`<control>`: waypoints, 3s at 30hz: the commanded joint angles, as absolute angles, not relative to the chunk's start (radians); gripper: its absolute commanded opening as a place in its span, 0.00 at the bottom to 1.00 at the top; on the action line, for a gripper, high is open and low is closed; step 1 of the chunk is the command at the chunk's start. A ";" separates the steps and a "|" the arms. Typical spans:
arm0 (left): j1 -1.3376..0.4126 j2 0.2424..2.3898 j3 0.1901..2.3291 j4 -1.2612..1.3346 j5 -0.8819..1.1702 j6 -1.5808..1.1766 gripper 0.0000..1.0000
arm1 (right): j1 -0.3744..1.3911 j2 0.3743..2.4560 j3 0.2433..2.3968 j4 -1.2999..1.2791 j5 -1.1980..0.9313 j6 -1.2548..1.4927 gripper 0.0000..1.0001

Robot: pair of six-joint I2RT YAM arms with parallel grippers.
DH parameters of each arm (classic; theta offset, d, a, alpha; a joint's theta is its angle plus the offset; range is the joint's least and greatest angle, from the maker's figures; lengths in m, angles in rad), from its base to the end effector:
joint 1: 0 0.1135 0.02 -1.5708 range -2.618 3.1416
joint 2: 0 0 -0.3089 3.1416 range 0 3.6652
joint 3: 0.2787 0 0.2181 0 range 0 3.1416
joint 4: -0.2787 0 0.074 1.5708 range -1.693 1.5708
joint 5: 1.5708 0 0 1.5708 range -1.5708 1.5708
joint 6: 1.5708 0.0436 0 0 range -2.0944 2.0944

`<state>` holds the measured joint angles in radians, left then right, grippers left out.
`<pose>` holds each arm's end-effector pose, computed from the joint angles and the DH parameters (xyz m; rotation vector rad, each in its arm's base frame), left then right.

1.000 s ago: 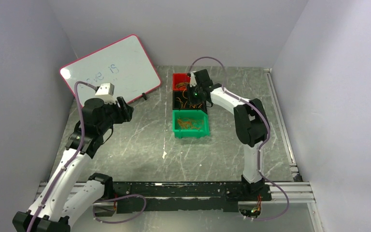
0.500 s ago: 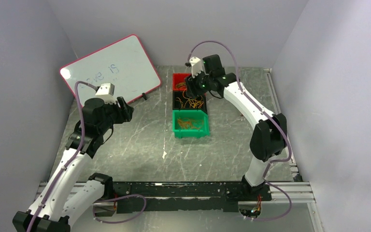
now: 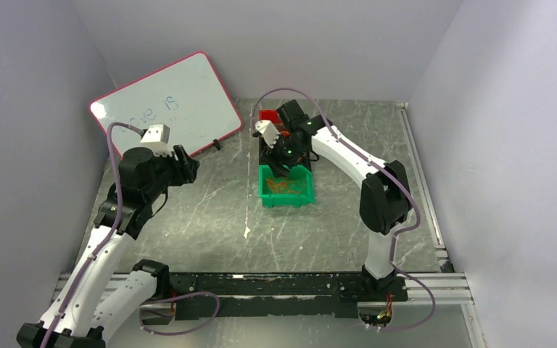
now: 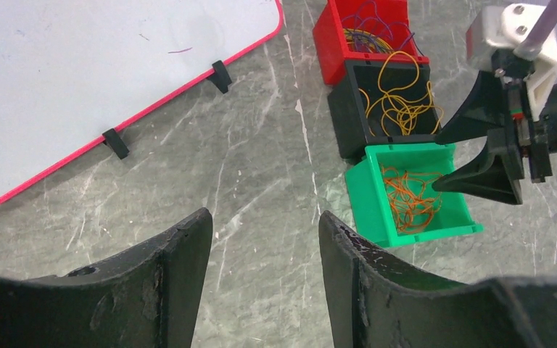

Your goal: Untangle the cables

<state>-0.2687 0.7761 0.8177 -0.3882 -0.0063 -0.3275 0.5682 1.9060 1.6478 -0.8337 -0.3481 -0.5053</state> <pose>0.1130 -0.0308 0.3586 -0.0612 1.9363 -0.3936 0.3230 0.2238 0.3076 -1.4445 2.2065 0.4833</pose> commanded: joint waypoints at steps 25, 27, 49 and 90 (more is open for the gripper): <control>-0.258 0.756 0.851 -0.415 -0.002 -0.316 0.60 | 0.609 1.988 1.700 -0.793 -0.191 -0.555 0.62; -0.258 0.753 0.846 -0.416 -0.003 -0.317 0.60 | 0.610 2.001 1.701 -0.806 -0.186 -0.557 0.62; -0.258 0.738 0.834 -0.433 -0.018 -0.315 0.60 | 0.621 2.055 1.688 -0.779 -0.073 -0.363 0.24; -0.258 0.696 0.840 -0.417 0.010 -0.313 0.59 | 0.667 1.915 1.593 -0.596 0.029 0.569 0.33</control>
